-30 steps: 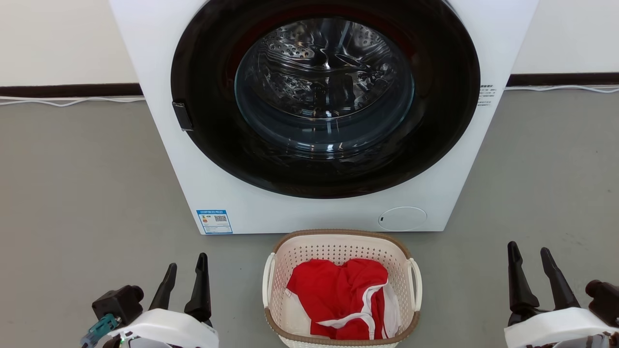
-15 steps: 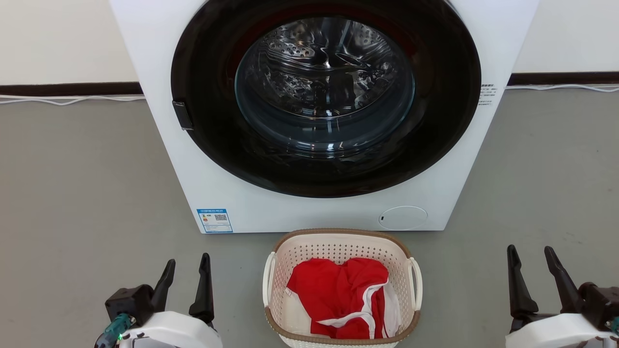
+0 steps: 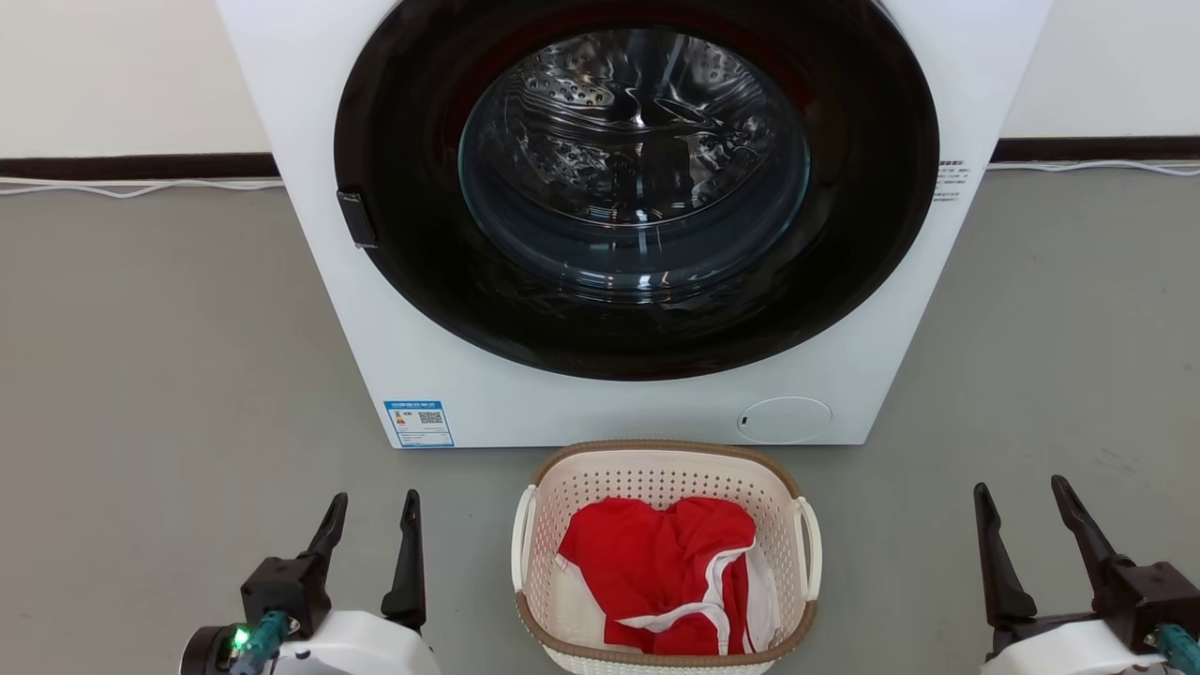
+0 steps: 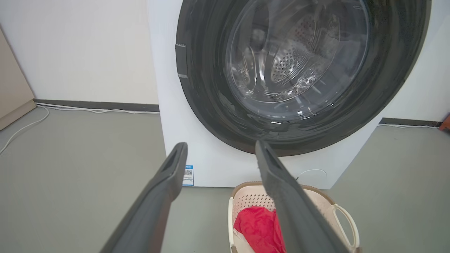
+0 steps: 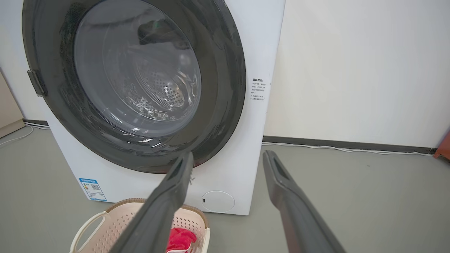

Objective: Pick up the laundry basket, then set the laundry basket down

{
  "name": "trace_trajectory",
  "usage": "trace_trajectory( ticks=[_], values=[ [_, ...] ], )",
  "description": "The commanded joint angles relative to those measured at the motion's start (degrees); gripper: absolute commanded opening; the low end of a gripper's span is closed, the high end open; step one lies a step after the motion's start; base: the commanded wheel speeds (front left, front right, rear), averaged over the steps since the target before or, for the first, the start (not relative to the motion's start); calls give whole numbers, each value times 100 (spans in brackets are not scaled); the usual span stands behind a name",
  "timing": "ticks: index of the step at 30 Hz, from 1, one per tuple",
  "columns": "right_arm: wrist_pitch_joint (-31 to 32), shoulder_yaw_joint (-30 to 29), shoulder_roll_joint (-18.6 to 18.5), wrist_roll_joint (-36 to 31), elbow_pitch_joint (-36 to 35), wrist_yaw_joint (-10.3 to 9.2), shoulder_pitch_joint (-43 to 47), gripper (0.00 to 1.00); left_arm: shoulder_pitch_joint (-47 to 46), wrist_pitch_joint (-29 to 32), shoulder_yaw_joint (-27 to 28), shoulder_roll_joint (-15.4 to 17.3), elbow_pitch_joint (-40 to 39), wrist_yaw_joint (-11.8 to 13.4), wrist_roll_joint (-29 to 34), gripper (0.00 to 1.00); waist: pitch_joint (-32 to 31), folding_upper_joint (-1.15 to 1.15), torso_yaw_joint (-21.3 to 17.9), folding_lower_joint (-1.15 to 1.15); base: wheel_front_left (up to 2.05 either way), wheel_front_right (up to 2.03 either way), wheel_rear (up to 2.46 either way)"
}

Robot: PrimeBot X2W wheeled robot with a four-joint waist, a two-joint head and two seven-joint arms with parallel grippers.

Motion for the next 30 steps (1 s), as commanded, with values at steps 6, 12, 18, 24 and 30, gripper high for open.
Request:
trace_trajectory(
  ticks=[6, 12, 18, 24, 30],
  values=[
    [-198, 107, -132, -521, -196, 38, -10, 100, -94, -163, 119, 59, -154, 110, 470, 100, 22, 0, 6, 0, 0, 0, 0],
    [-219, 96, -139, -604, -208, 39, -25, 100, -117, -184, 118, 59, -140, 119, 529, 100, 74, 0, -5, 0, 0, 0, 0],
    [-219, 46, -134, -578, -202, 39, -67, 100, -153, -184, 114, 58, -123, 133, 487, 100, 152, 0, -31, 0, 0, 0, 0],
    [-219, -47, -94, -490, -103, 39, -200, 100, -305, -184, 32, 58, 3, 154, 342, 100, 428, 0, -43, 0, 0, 0, 0],
    [-219, -97, -96, -408, 265, 39, -528, 100, -658, -184, -213, 58, 336, 267, 112, 100, 937, 0, -36, 0, 0, 0, 0]
  ],
)
